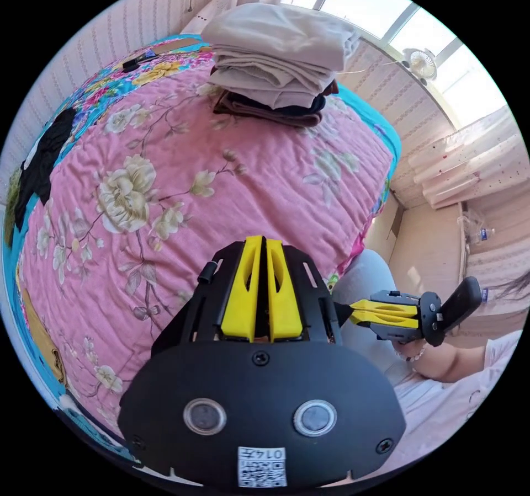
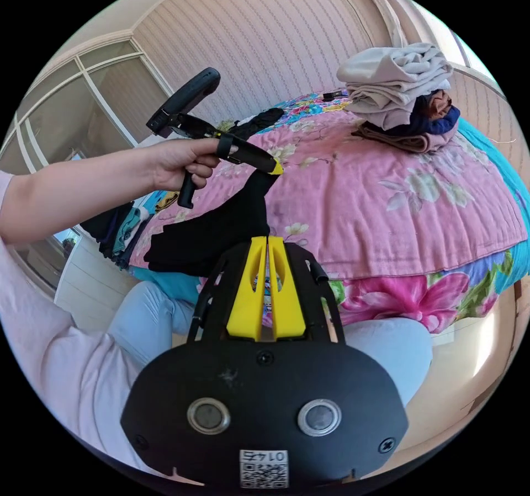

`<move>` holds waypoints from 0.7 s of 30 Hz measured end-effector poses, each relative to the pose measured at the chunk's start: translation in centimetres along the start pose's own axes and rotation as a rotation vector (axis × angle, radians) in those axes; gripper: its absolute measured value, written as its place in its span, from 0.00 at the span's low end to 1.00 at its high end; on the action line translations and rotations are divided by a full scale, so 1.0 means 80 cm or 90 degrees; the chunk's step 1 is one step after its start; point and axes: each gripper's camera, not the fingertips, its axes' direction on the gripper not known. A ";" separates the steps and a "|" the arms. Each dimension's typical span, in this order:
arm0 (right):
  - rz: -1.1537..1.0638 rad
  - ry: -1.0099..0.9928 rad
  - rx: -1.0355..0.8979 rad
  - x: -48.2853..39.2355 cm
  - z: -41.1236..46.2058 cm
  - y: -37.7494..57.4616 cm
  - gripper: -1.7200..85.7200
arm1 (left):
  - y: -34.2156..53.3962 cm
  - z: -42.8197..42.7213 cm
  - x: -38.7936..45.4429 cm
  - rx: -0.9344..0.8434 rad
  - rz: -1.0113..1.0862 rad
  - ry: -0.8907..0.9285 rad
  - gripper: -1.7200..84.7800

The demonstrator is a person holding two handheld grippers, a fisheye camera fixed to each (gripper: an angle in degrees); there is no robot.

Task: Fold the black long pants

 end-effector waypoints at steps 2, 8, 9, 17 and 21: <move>0.018 -0.008 0.021 -0.001 -0.029 -0.006 0.02 | 0.012 -0.015 0.001 0.024 0.018 0.025 0.01; -0.068 -0.104 0.042 -0.072 -0.053 -0.056 0.02 | 0.114 -0.098 -0.045 0.109 0.022 0.005 0.01; -0.088 -0.117 0.039 -0.085 -0.050 -0.064 0.02 | 0.145 -0.118 -0.063 0.122 0.009 -0.017 0.01; -0.368 -0.274 -0.078 -0.302 0.049 -0.157 0.02 | 0.379 -0.198 -0.214 0.174 -0.217 -0.094 0.01; -0.433 -0.282 -0.169 -0.388 0.115 -0.178 0.03 | 0.494 -0.183 -0.288 0.183 -0.379 -0.120 0.02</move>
